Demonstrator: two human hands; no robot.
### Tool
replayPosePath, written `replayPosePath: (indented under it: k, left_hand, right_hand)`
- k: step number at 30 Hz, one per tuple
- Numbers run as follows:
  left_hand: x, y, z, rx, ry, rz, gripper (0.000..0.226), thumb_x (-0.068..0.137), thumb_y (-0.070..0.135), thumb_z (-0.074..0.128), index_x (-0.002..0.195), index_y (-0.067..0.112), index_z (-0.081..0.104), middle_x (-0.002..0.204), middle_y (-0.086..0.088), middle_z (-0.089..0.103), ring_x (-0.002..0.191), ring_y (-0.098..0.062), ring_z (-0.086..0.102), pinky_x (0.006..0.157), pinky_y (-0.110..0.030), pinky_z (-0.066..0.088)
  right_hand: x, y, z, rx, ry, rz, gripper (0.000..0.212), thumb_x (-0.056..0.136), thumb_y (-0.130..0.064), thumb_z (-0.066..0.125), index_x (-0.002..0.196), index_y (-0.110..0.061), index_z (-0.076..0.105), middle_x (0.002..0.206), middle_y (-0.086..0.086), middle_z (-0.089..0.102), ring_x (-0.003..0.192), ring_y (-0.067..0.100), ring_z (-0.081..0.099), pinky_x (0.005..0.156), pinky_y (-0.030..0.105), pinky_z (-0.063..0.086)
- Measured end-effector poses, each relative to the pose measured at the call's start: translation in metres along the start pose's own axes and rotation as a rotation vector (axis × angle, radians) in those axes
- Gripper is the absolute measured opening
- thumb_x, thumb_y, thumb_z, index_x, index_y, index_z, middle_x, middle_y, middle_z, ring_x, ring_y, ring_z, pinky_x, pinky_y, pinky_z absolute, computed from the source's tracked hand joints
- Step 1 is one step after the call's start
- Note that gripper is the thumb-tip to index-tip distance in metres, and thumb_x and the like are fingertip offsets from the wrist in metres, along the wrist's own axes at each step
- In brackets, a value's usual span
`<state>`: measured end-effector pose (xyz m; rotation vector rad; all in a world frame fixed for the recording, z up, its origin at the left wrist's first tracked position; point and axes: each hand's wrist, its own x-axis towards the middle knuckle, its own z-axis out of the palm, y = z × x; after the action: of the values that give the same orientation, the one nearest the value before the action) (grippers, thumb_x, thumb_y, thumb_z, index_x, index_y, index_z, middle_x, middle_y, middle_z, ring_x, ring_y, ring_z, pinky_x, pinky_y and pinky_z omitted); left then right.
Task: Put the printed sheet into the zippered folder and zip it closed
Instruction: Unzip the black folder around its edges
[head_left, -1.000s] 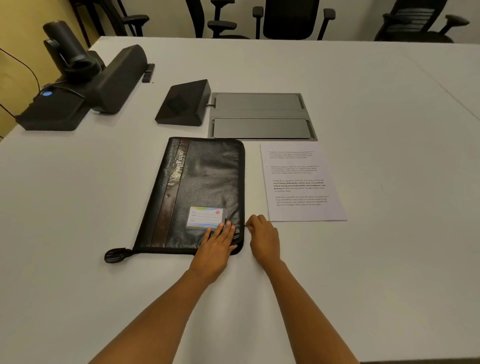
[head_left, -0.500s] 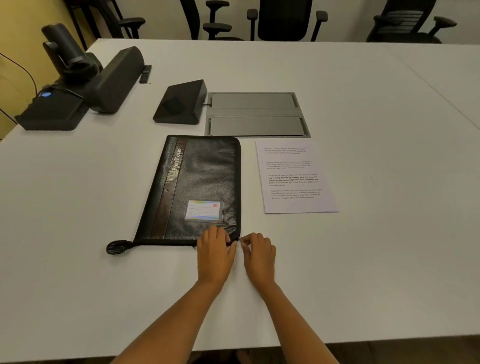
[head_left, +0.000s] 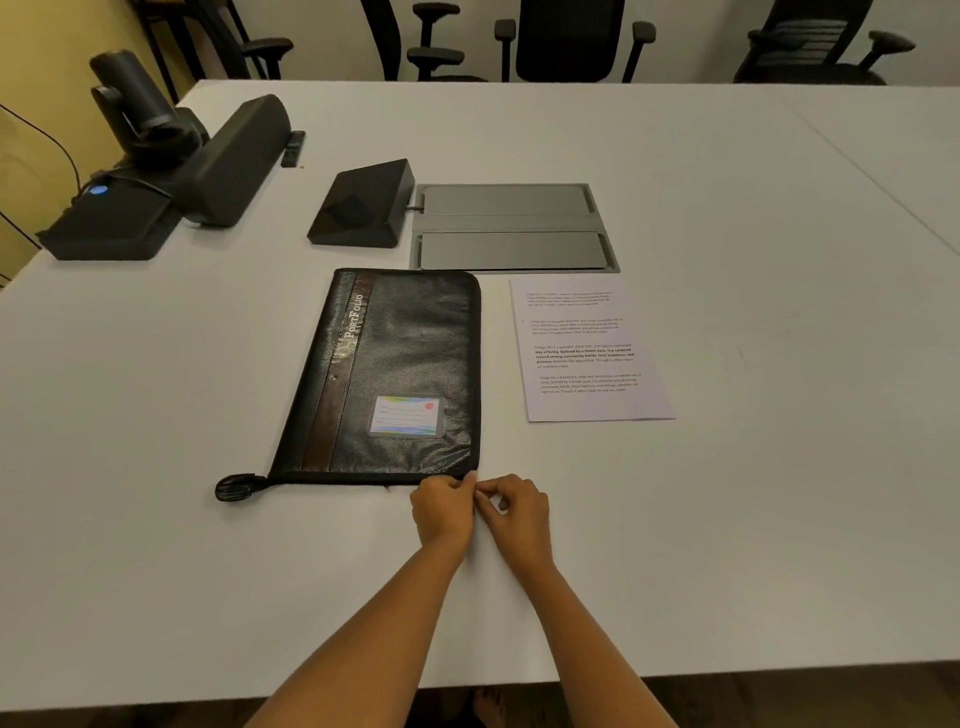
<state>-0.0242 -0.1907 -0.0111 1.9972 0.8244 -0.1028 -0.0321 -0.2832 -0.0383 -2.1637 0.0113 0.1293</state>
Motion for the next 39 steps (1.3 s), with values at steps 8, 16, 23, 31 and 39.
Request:
replayPosePath:
  k: [8, 16, 23, 31, 39]
  left_hand:
    - [-0.003, -0.006, -0.004, 0.041, -0.002, 0.098, 0.025, 0.090, 0.020, 0.059, 0.076, 0.002, 0.069, 0.075, -0.016, 0.070, 0.069, -0.027, 0.063, 0.066, -0.036, 0.051]
    - [0.011, -0.026, -0.031, 0.245, 0.007, 0.325, 0.016, 0.089, 0.022, 0.061, 0.082, 0.008, 0.064, 0.085, -0.006, 0.063, 0.073, -0.018, 0.057, 0.069, -0.032, 0.050]
    - [0.015, -0.032, -0.038, 0.286, 0.017, 0.420, 0.014, 0.088, 0.022, 0.062, 0.082, 0.010, 0.064, 0.079, 0.004, 0.053, 0.069, -0.013, 0.053, 0.065, -0.025, 0.047]
    - [0.019, -0.034, -0.039, 0.272, -0.075, 0.510, 0.017, 0.089, 0.023, 0.061, 0.087, 0.007, 0.066, 0.084, -0.002, 0.058, 0.078, -0.016, 0.054, 0.072, -0.026, 0.047]
    - [0.030, -0.026, -0.046, 0.566, -0.047, 0.853, 0.020, 0.089, 0.028, 0.055, 0.086, 0.012, 0.066, 0.089, -0.001, 0.065, 0.091, -0.019, 0.054, 0.081, -0.025, 0.031]
  right_hand:
    - [0.034, -0.031, -0.006, 0.044, -0.123, 0.302, 0.039, 0.086, -0.057, 0.050, 0.097, -0.023, 0.066, 0.101, -0.004, 0.071, 0.097, 0.016, 0.062, 0.094, 0.038, 0.046]
    - [0.040, -0.034, 0.002, -0.108, -0.061, 0.343, 0.033, 0.086, -0.046, 0.059, 0.103, -0.019, 0.065, 0.105, -0.001, 0.071, 0.103, 0.019, 0.062, 0.094, 0.034, 0.042]
    - [0.038, -0.035, 0.005, -0.133, -0.032, 0.332, 0.030, 0.088, -0.044, 0.056, 0.101, -0.017, 0.064, 0.104, 0.000, 0.070, 0.102, 0.020, 0.061, 0.093, 0.034, 0.038]
    - [0.025, -0.020, 0.004, -0.080, -0.110, 0.203, 0.031, 0.090, -0.033, 0.054, 0.118, -0.022, 0.057, 0.111, -0.004, 0.068, 0.101, 0.018, 0.060, 0.095, 0.033, 0.031]
    - [0.008, -0.019, 0.020, -0.100, 0.029, 0.103, 0.032, 0.080, -0.033, 0.065, 0.110, -0.025, 0.056, 0.095, -0.013, 0.067, 0.101, 0.013, 0.049, 0.074, 0.024, 0.018]
